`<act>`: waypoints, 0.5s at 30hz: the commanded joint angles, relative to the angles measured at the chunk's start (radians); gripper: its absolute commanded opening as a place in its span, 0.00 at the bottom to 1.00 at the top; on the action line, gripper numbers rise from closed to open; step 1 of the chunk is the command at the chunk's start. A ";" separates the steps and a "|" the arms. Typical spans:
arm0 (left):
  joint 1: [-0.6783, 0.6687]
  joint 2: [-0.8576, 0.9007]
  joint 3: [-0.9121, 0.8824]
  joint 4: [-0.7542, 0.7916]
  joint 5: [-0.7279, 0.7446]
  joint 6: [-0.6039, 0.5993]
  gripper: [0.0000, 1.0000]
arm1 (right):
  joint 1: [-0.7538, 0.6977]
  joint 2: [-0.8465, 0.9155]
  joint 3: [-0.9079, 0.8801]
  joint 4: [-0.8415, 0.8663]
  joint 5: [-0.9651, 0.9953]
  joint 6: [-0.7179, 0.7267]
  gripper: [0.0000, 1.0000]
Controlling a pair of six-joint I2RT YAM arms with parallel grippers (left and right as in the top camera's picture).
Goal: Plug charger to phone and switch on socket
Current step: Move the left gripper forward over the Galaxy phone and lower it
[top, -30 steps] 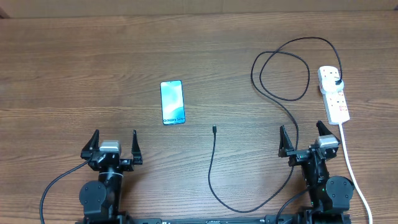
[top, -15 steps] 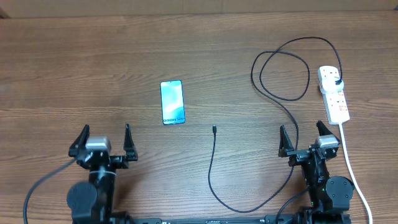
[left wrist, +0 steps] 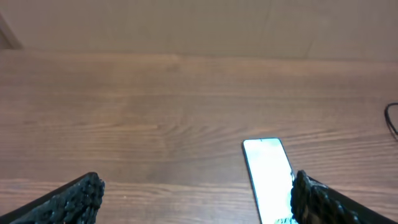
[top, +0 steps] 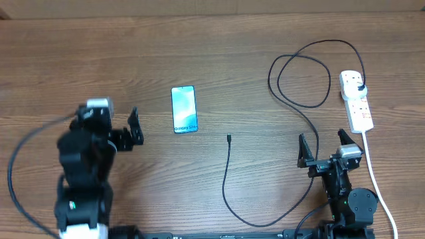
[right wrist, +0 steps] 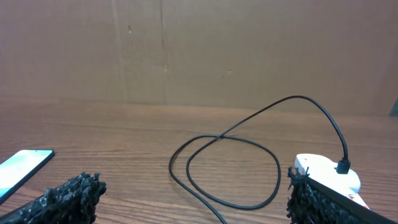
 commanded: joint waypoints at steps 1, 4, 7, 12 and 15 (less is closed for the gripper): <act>0.003 0.138 0.159 -0.080 0.032 -0.009 1.00 | 0.006 -0.009 -0.011 0.005 -0.005 0.003 1.00; -0.004 0.265 0.286 -0.176 0.032 -0.009 1.00 | 0.006 -0.009 -0.011 0.005 -0.005 0.003 1.00; -0.033 0.382 0.409 -0.274 0.032 -0.013 1.00 | 0.006 -0.009 -0.011 0.005 -0.005 0.003 1.00; -0.103 0.528 0.551 -0.369 0.032 -0.008 1.00 | 0.006 -0.009 -0.011 0.005 -0.005 0.003 1.00; -0.116 0.552 0.552 -0.367 0.033 -0.010 1.00 | 0.006 -0.009 -0.011 0.005 -0.005 0.003 1.00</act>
